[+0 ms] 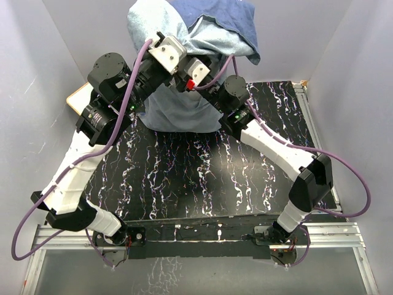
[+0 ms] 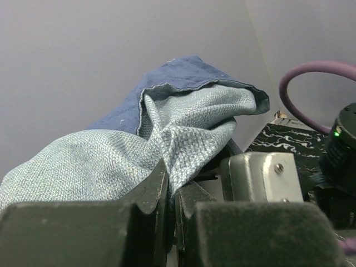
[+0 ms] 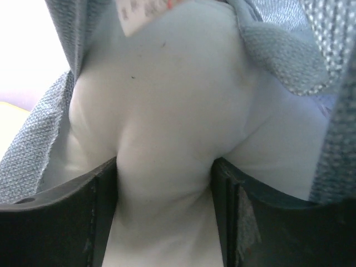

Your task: Remove the pillowcase from the pillow

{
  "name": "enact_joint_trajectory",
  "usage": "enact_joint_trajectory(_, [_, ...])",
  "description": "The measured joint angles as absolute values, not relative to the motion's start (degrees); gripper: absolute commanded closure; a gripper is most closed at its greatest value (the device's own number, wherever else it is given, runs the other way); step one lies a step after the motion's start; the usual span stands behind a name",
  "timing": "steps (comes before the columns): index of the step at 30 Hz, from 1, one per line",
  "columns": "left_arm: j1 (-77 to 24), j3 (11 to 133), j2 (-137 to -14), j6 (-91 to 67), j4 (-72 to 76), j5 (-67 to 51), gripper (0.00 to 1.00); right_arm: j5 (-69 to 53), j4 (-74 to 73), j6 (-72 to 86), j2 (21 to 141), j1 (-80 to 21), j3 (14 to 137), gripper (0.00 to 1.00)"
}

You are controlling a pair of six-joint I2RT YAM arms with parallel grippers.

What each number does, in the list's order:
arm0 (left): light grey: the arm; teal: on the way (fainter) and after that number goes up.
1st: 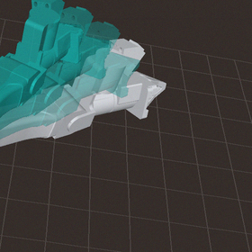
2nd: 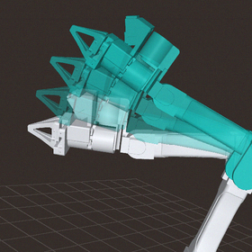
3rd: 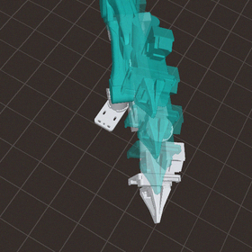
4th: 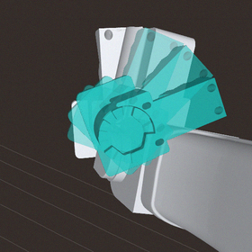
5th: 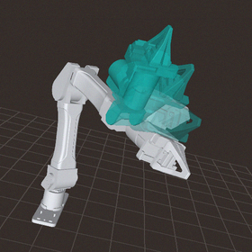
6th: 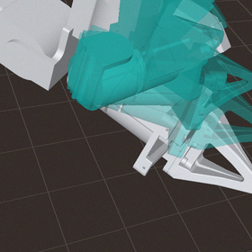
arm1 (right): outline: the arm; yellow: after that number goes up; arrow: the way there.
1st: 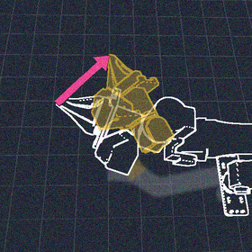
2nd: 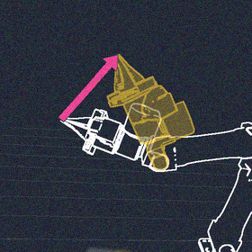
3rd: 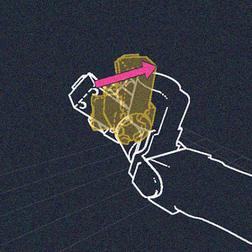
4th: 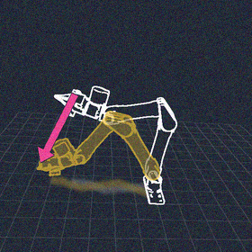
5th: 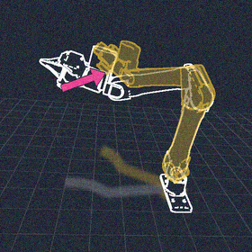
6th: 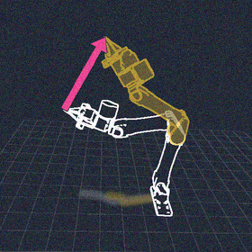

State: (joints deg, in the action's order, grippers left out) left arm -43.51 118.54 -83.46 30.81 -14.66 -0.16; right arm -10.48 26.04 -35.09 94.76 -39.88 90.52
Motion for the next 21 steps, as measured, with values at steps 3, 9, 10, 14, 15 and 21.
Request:
enact_joint_trajectory(3, [-43.48, 118.54, -83.18, 30.65, -15.86, -1.34, 1.0, -10.68, 27.86, -32.67, 94.74, -39.44, 89.08, 0.75])
enact_joint_trajectory(9, [-43.48, 118.91, -82.96, 32.03, -16.43, -1.63, 1.0, -9.96, 30.92, -27.44, 92.95, -39.38, 84.31, 0.92])
enact_joint_trajectory(10, [-43.48, 119.02, -82.96, 32.42, -16.34, -1.61, 1.0, -9.91, 31.33, -26.5, 91.98, -39.42, 82.85, 0.92])
enact_joint_trajectory(14, [-43.59, 119.09, -82.96, 35.38, -14.5, -0.97, 1.0, -9.43, 32.32, -21.89, 86.91, -39.53, 76.4, 0.92])
enact_joint_trajectory(15, [-43.64, 118.5, -82.91, 36.71, -13.08, -0.43, 1.0, -9.32, 32.56, -20.64, 85.56, -39.55, 74.7, 0.92])
enact_joint_trajectory(21, [-43.72, 111.2, -82.21, 46.3, -3.68, 3.73, 1.0, -7.62, 34.68, -12.84, 75.59, -39.75, 61.87, 0.92])
